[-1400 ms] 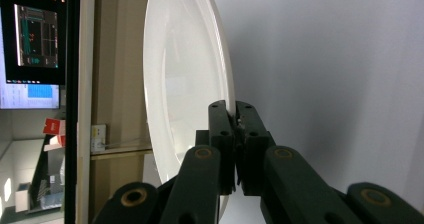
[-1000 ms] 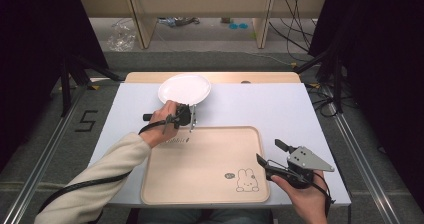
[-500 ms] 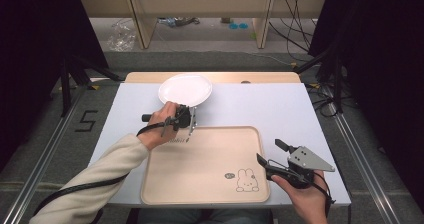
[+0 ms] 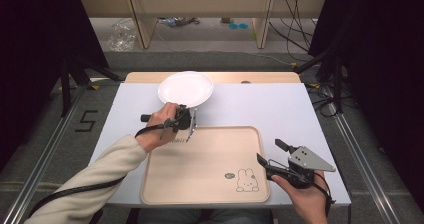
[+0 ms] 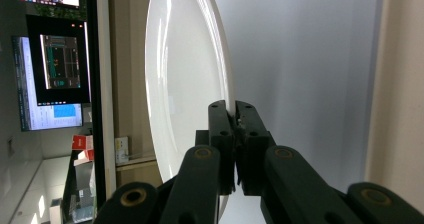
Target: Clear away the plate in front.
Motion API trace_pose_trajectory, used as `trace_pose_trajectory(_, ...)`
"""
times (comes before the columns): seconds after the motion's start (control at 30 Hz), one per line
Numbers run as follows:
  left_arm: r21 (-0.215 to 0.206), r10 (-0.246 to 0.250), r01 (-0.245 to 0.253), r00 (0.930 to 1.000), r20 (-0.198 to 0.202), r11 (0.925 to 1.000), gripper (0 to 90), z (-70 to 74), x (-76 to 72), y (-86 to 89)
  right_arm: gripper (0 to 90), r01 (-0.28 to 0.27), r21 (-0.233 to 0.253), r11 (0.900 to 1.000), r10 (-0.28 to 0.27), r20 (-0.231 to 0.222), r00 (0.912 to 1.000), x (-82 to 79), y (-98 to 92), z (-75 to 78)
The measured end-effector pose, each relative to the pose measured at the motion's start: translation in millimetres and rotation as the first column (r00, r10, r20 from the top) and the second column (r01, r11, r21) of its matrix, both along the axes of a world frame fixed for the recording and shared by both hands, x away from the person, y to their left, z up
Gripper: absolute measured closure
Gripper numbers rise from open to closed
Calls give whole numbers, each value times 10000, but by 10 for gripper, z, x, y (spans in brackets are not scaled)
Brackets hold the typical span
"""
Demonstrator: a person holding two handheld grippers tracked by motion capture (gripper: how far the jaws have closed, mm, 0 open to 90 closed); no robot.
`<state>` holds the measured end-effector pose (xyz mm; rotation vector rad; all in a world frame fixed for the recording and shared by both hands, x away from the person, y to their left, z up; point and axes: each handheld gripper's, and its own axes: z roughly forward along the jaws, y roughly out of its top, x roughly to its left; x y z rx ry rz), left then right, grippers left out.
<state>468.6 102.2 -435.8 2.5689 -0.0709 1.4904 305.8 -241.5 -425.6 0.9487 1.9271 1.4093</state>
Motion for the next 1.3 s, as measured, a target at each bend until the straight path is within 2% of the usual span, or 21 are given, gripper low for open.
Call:
trace_pose_trajectory(0.43,-12,-197,197,9997,116,9998,874,5,-137,32,249,-11,23,10000,11,46,10000,3,-3,-1)
trace_pose_trajectory(0.5,98,-237,235,9996,159,9997,874,14,-160,34,249,3,22,10000,-3,53,10000,5,-6,0)
trace_pose_trajectory(0.67,-98,-289,291,9994,163,9995,874,22,-199,52,249,8,18,10000,-8,29,10000,6,-3,-1)
trace_pose_trajectory(0.83,-68,-277,279,9992,293,9996,874,53,-230,83,249,27,23,10000,-27,39,10000,7,-4,-1)
trace_pose_trajectory(0.9,-97,-293,296,9991,317,9995,874,65,-241,96,249,-49,188,9998,47,55,10000,15,6,-10)
trace_pose_trajectory(1.03,-82,-340,343,9987,376,9994,874,100,-261,111,249,33,-7,10000,-33,-8,10000,5,-8,4)
trace_pose_trajectory(1.2,-169,-407,413,9985,372,9990,873,117,-314,118,249,50,-25,10000,-50,-17,10000,5,-11,3)
trace_pose_trajectory(1.23,-193,-422,430,9984,381,9989,874,117,-324,119,249,4,176,9998,-5,29,10000,12,2,-7)
trace_pose_trajectory(1.3,-181,-459,466,9981,404,9987,874,122,-340,122,249,7,171,9999,-8,40,10000,13,2,-7)
